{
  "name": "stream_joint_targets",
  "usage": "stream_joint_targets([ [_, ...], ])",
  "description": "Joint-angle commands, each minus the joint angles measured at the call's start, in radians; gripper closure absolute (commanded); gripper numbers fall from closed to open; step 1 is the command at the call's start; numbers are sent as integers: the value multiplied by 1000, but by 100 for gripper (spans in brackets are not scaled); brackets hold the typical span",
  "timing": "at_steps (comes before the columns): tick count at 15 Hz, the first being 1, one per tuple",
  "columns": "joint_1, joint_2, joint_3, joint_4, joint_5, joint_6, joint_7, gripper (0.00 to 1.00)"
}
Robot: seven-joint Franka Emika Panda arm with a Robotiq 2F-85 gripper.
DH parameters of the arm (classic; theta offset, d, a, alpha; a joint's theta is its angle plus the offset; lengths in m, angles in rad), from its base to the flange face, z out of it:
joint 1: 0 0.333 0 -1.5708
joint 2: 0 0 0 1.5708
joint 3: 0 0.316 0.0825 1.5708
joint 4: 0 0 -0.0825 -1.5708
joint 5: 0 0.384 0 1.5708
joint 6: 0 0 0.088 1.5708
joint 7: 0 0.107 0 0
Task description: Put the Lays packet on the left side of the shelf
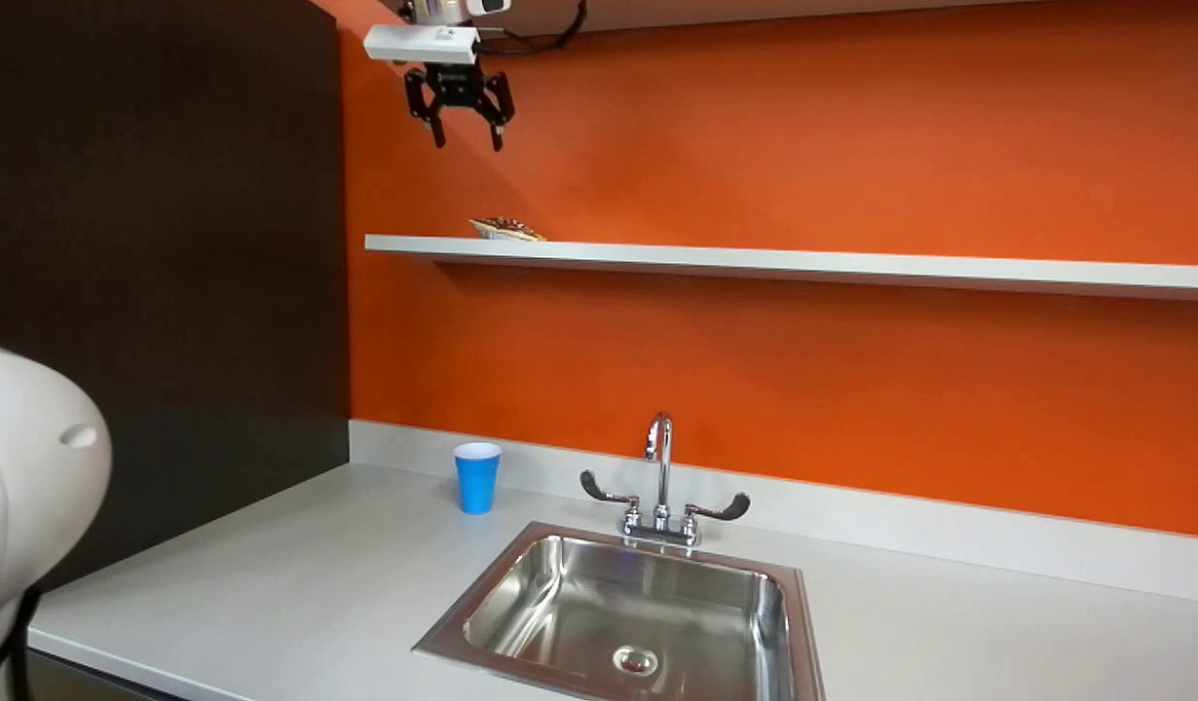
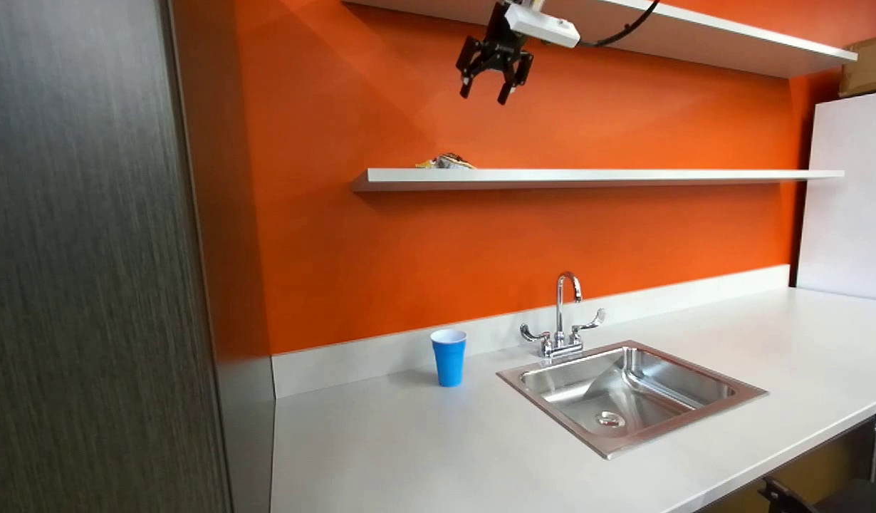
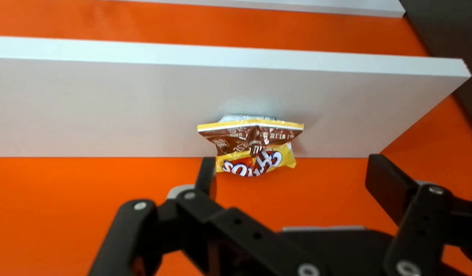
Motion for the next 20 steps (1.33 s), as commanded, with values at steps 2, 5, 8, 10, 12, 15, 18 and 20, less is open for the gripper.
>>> stream_joint_targets([
  [2, -24, -162, 3, -121, -30, -215, -5, 0],
  [5, -38, -238, -18, -212, -26, -336, -20, 0],
  [8, -56, -303, -49, -314, -21, -419, -42, 0],
  [10, -64, -344, -73, -390, -17, -449, -77, 0],
  [12, -68, -378, -98, -470, -17, -472, -121, 0],
  [15, -78, -427, -122, -599, -29, -480, -165, 0],
  [18, -83, -480, -142, -705, -20, -465, -205, 0],
  [20, -90, -518, -146, -764, -36, -449, -212, 0],
])
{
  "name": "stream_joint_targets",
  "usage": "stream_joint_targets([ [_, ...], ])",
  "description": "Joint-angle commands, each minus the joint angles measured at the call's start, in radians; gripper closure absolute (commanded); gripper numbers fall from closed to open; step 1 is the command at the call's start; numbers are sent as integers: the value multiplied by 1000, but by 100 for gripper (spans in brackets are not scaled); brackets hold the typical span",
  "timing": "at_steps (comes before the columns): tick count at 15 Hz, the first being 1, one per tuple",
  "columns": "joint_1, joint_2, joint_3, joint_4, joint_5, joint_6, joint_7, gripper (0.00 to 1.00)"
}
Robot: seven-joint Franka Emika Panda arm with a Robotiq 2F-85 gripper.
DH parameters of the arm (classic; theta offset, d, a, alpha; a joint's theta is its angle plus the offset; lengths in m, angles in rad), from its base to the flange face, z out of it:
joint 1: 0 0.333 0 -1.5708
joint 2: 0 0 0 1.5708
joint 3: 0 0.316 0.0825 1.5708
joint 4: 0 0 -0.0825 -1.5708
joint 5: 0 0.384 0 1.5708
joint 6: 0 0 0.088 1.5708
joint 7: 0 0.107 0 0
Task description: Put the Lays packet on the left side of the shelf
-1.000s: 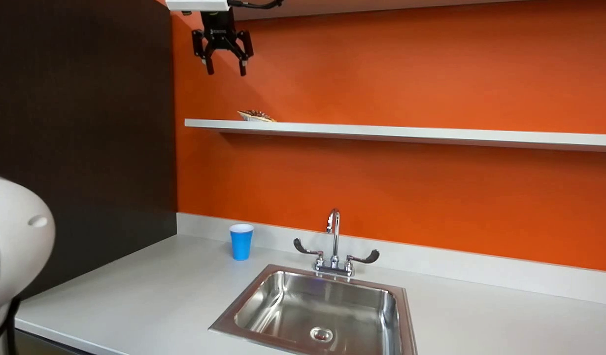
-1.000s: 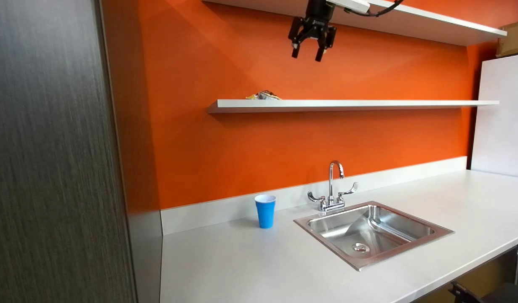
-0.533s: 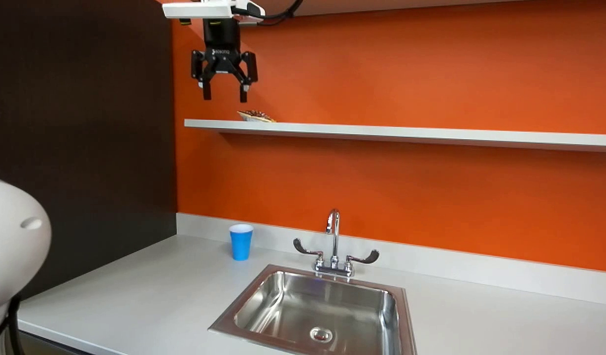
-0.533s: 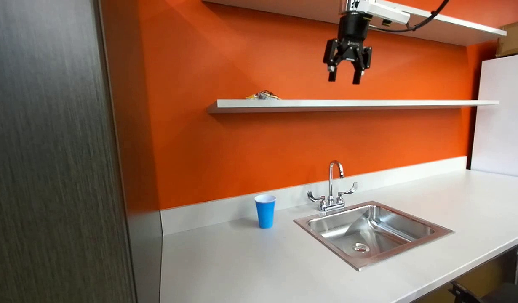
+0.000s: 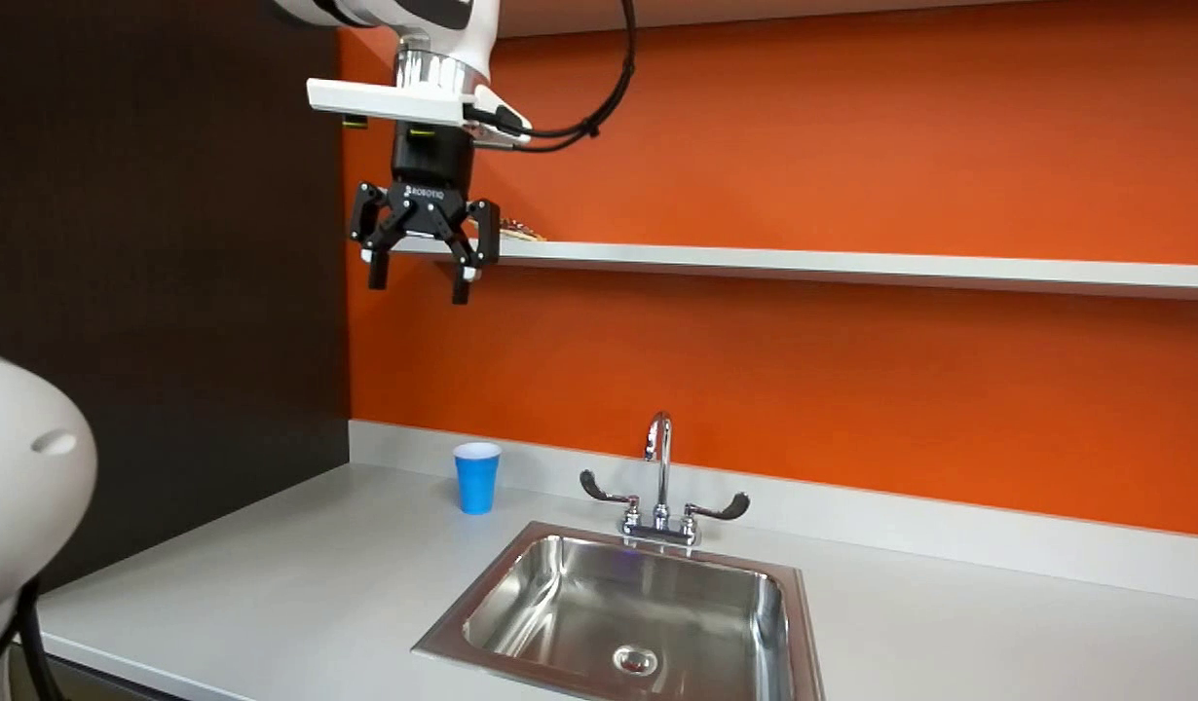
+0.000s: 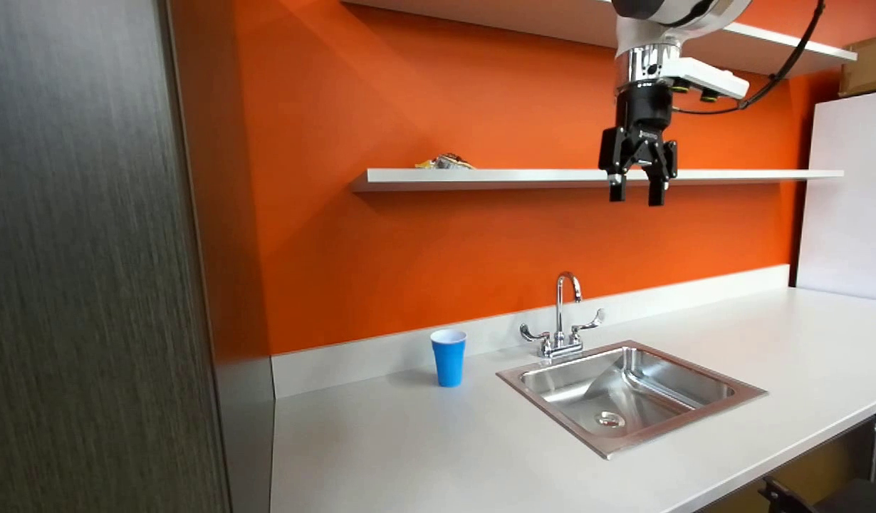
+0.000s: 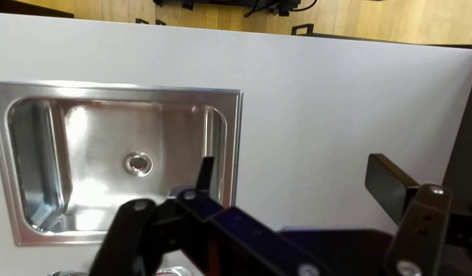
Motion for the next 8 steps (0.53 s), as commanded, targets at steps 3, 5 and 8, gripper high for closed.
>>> stream_joint_targets([
  [3, -36, -132, -6, -146, -36, -3, -31, 0],
  [5, -26, -88, -5, -118, -20, 0, -11, 0],
  [8, -39, -114, -8, -143, -33, 0, -10, 0],
])
